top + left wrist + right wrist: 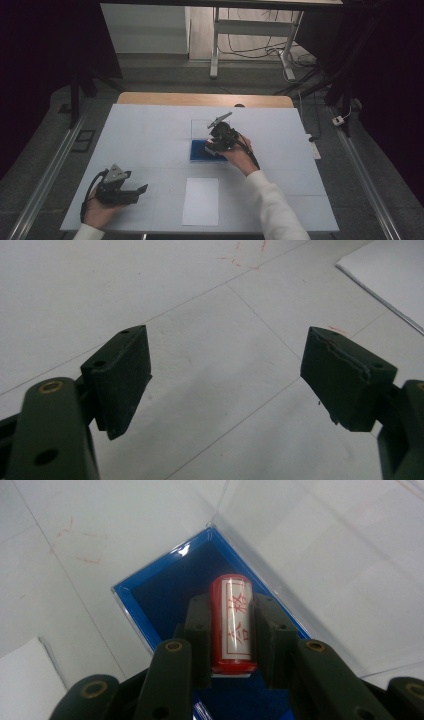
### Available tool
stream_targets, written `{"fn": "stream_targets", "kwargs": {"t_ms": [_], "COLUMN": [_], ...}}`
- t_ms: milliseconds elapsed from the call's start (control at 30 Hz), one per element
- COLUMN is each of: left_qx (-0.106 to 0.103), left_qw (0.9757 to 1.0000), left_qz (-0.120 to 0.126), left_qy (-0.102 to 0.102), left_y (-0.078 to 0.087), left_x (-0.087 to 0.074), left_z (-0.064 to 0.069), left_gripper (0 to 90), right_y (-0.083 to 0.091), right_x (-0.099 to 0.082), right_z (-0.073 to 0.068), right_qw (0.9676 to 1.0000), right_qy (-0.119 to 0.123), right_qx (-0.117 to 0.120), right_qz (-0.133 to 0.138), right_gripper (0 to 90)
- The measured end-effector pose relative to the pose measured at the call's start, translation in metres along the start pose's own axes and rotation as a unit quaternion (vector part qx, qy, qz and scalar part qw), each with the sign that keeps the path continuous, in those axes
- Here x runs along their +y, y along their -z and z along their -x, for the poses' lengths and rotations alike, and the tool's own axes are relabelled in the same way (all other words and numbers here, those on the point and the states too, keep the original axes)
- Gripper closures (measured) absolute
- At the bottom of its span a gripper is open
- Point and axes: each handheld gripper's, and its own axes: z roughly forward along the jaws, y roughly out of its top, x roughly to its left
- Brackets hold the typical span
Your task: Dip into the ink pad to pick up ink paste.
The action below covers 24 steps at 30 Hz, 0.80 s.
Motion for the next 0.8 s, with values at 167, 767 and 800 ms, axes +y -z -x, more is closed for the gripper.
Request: {"fn": "stream_targets", "kwargs": {"t_ms": [167,767,800], "left_qx": [0.001,0.001,0.001], "left_qw": [1.0,1.0,1.0], "left_qz": [0.001,0.004,0.004], "left_qy": [-0.001,-0.001,-0.001], "left_y": [0.0006,0.0021,0.0021], "left_x": [0.0006,0.0013,0.0014], "left_z": [0.0007,0.0022,0.0023], "left_gripper": [20.6,20.6,20.6], "right_y": [-0.0026,-0.0041,-0.0041], "right_x": [0.0023,-0.0029,-0.003], "right_z": [-0.0004,-0.0048,-0.0047], "right_qw": [0.9999,0.9998,0.9998], "right_qy": [-0.004,0.003,0.003], "right_qx": [-0.002,-0.018,-0.018], "right_qz": [-0.014,0.001,0.001], "right_gripper": [70.5,70.6,70.6]}}
